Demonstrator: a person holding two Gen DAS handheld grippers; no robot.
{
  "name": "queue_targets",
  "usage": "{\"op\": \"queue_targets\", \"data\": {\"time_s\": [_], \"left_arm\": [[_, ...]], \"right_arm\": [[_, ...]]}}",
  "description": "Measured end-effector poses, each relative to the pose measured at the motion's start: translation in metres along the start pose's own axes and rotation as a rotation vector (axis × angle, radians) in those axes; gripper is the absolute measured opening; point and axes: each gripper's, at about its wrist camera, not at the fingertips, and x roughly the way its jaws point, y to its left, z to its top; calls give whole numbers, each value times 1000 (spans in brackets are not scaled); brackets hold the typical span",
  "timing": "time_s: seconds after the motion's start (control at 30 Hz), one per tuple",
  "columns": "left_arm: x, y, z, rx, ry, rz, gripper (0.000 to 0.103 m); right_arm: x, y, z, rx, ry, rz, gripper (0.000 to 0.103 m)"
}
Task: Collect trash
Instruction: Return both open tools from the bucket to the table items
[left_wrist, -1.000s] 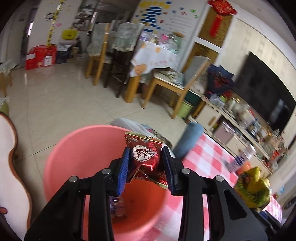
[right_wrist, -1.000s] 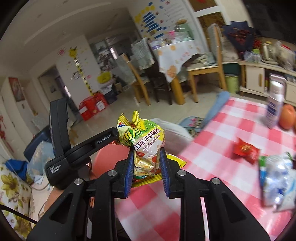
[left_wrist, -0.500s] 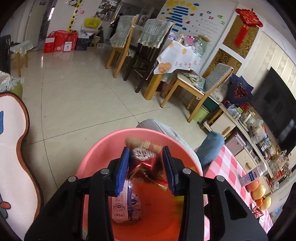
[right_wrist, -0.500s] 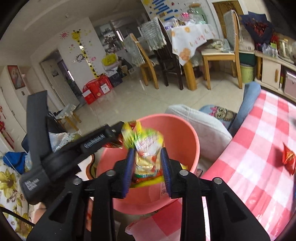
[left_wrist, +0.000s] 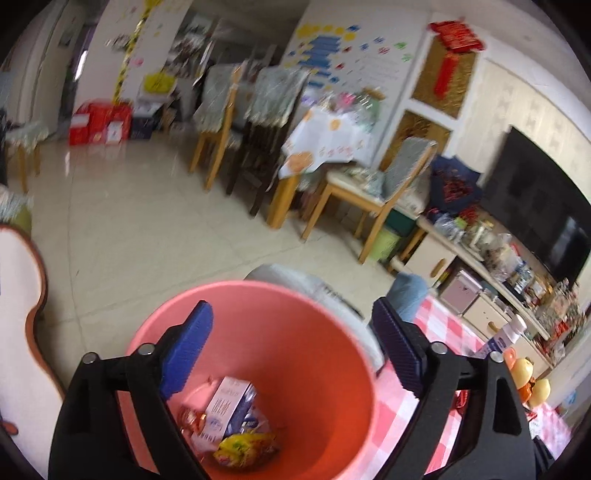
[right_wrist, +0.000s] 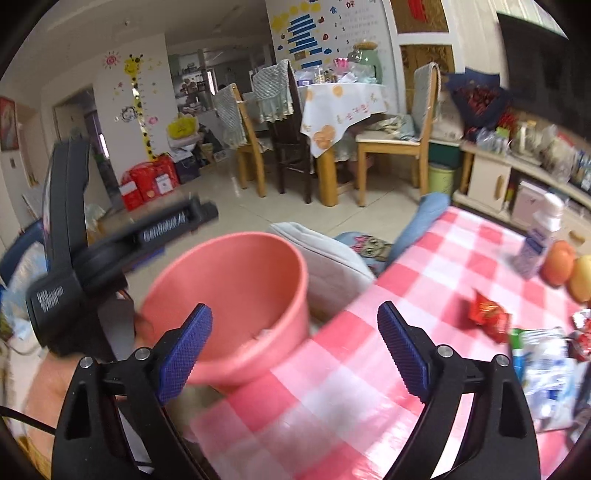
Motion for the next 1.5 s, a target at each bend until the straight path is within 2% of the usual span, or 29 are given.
{"op": "queue_targets", "data": {"time_s": [0.13, 0.4, 0.7, 0.93, 1.27, 1.5], "left_arm": [[-5, -28, -8, 118, -42, -38, 91], [-7, -61, -25, 211, -43, -114, 91], [-11, -108, -51, 393, 43, -156, 92], [-22, -139, -76, 528, 13, -181, 92], [-24, -173, -96, 593, 42, -265, 92], [-24, -190, -107, 581, 83, -322, 92]], "right_arm": [[-20, -15, -17, -16, -9, -61, 95], [-56, -54, -42, 6, -25, -151, 98], [-85, -82, -61, 34, -42, -178, 98], [-100, -104, -70, 61, -50, -196, 98], [-113, -142, -89, 97, -28, -223, 98], [-123, -169, -105, 144, -7, -235, 98]]}}
